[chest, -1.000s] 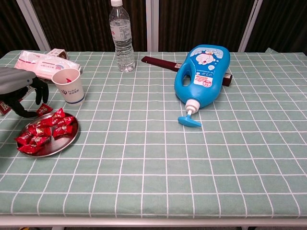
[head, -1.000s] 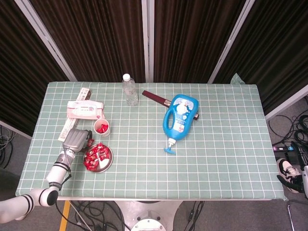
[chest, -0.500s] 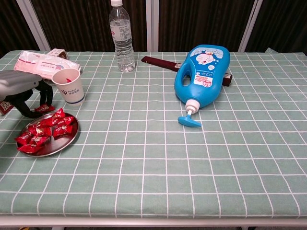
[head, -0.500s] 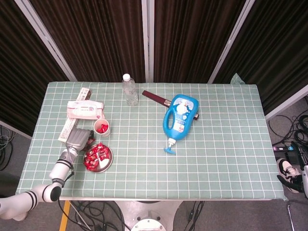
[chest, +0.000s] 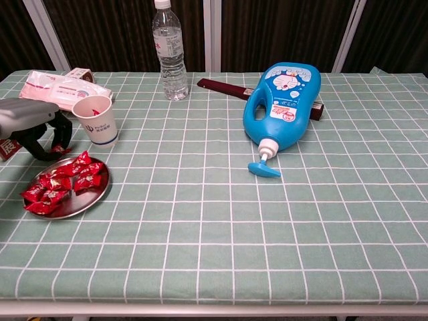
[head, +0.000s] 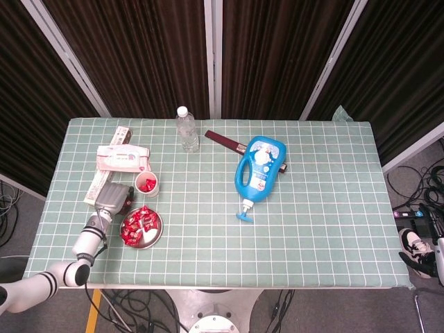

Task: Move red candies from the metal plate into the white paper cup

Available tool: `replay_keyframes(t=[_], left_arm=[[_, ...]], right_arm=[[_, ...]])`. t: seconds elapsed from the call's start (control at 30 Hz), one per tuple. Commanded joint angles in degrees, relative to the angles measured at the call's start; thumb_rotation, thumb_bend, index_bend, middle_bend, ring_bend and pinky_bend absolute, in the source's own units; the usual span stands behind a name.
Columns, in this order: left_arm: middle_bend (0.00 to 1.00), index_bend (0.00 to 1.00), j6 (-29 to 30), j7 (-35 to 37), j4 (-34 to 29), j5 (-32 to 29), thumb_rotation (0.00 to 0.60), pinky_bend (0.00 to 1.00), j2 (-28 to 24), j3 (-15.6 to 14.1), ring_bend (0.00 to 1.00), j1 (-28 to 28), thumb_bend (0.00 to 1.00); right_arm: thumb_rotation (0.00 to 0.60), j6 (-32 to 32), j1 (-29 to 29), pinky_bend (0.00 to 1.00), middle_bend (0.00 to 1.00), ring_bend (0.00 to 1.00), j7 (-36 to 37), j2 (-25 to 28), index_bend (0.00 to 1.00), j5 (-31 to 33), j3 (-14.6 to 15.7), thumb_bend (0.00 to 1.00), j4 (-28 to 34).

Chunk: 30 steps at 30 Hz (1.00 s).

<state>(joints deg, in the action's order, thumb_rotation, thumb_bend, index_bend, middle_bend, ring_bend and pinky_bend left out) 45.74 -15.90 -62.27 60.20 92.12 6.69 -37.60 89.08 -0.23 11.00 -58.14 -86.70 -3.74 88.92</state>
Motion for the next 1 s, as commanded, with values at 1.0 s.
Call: replay_keyframes(t=[1.0], left_arm=[[0.63, 0.59, 6.4, 1.5, -12.3, 4.0, 0.600, 1.00, -6.1, 6.1, 0.82, -4.1, 0.44]], right_arm=[[0.600, -0.5, 0.0, 0.44, 0.16, 0.08, 0.8, -0.3, 0.07, 0.6, -0.1, 0.04, -0.9]])
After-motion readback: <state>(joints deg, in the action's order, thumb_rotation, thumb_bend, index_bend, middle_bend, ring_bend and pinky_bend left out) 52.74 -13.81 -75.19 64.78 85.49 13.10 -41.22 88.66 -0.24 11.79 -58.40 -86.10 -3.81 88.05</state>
